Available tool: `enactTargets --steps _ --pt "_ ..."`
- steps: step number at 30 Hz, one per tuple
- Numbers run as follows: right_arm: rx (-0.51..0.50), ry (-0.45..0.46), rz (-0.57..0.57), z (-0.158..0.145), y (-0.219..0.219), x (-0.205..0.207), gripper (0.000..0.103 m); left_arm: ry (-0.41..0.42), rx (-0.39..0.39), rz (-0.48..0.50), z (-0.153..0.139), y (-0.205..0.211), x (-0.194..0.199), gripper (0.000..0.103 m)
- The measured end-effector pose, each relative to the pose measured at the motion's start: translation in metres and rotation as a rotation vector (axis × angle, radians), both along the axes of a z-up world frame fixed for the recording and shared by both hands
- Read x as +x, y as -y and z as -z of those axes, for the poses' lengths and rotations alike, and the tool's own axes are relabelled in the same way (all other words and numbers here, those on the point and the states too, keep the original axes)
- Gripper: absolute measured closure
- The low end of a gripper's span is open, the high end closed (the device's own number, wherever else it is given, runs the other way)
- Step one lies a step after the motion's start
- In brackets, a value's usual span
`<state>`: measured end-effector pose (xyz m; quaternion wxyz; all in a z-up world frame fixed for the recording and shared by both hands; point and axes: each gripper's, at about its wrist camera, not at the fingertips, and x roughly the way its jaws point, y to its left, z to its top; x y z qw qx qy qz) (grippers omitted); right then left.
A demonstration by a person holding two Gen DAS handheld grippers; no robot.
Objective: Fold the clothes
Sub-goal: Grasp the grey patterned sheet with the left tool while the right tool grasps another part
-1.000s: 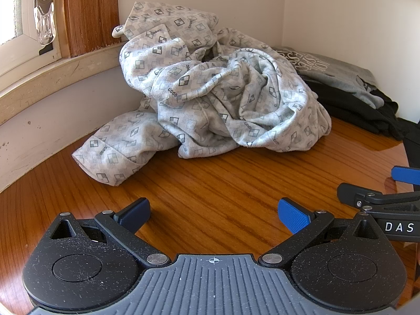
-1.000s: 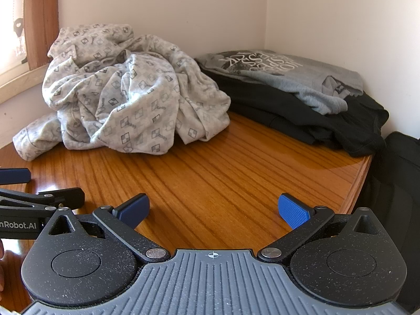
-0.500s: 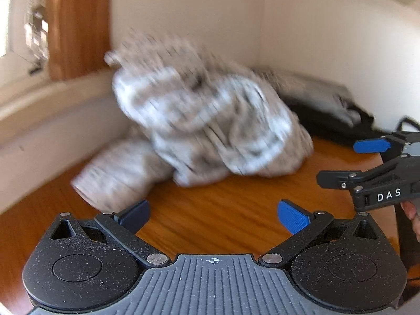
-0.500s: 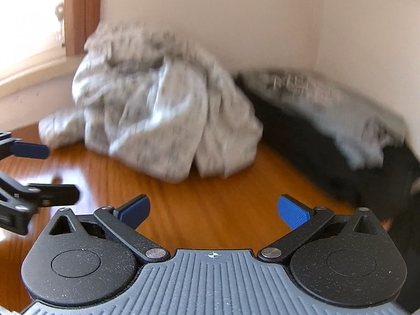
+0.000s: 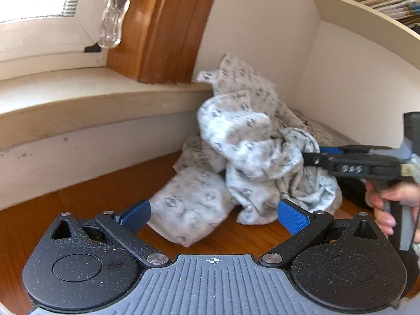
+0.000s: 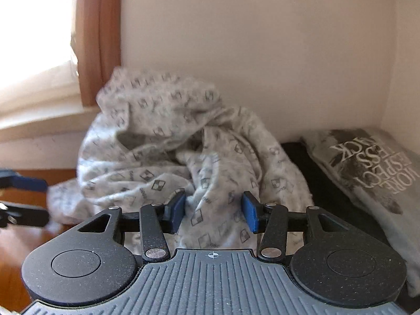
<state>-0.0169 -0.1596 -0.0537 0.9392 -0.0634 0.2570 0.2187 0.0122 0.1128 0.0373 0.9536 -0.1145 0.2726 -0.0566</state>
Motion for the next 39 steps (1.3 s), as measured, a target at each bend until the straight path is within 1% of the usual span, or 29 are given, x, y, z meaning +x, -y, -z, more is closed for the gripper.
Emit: enactTargets --steps 1,3,5,7,8,10,12,14,16,17,18,19,21,23,26,30,32,34,39 --pt "-0.011 -0.009 -0.007 0.004 -0.003 0.005 0.058 -0.002 -0.010 0.003 -0.002 -0.003 -0.001 0.003" --pt "-0.019 -0.030 -0.034 0.010 -0.004 0.006 0.059 0.005 -0.036 -0.001 -0.005 -0.008 -0.002 0.005" --pt "-0.007 -0.052 -0.057 0.014 0.000 0.001 0.060 0.009 -0.063 0.002 -0.008 -0.009 0.000 0.009" --pt "0.006 -0.074 -0.080 0.018 0.004 -0.005 0.060 0.001 -0.083 0.011 -0.009 -0.007 0.009 0.017" --pt "0.017 -0.078 -0.085 0.019 0.007 -0.010 0.060 -0.005 -0.094 0.024 -0.010 -0.005 0.014 0.023" --pt "0.041 -0.089 -0.096 0.020 0.012 -0.019 0.060 -0.024 -0.128 0.090 -0.010 -0.003 0.026 0.025" --pt "0.058 -0.104 -0.117 0.021 0.017 -0.031 0.060 -0.023 -0.156 0.081 -0.012 -0.001 0.035 0.025" --pt "0.065 -0.117 -0.139 0.021 0.020 -0.042 0.060 -0.018 -0.164 0.081 -0.013 0.002 0.040 0.025" --pt "0.056 -0.126 -0.175 0.020 0.020 -0.054 0.060 -0.018 -0.168 0.094 -0.012 0.005 0.042 0.034" --pt "0.049 -0.127 -0.190 0.020 0.020 -0.056 0.060 -0.024 -0.176 0.107 -0.011 0.006 0.042 0.042" --pt "0.042 -0.127 -0.204 0.020 0.020 -0.059 0.060 -0.031 -0.188 0.114 -0.009 0.006 0.042 0.055" --pt "0.034 -0.123 -0.212 0.019 0.019 -0.061 0.060 -0.038 -0.200 0.116 -0.006 0.005 0.041 0.061" --pt "0.031 -0.112 -0.209 0.012 0.019 -0.065 0.060 -0.043 -0.216 0.118 -0.003 0.002 0.038 0.085" --pt "0.042 -0.096 -0.195 0.003 0.021 -0.067 0.060 -0.037 -0.209 0.118 -0.003 -0.002 0.032 0.090" --pt "0.068 -0.055 -0.153 -0.008 0.025 -0.067 0.059 -0.023 -0.190 0.109 -0.006 -0.010 0.018 0.092" --pt "0.026 0.060 -0.038 -0.020 0.027 -0.070 0.059 0.001 -0.185 0.136 -0.012 -0.023 -0.008 0.093" --pt "0.019 0.082 0.004 -0.025 0.030 -0.068 0.059 0.013 -0.182 0.138 -0.014 -0.025 -0.027 0.093" --pt "0.017 0.086 0.020 -0.027 0.029 -0.062 0.059 0.024 -0.184 0.128 -0.015 -0.032 -0.047 0.093" --pt "0.035 0.065 -0.013 -0.032 0.013 -0.054 0.058 0.044 -0.179 0.085 -0.016 -0.079 -0.100 0.093"
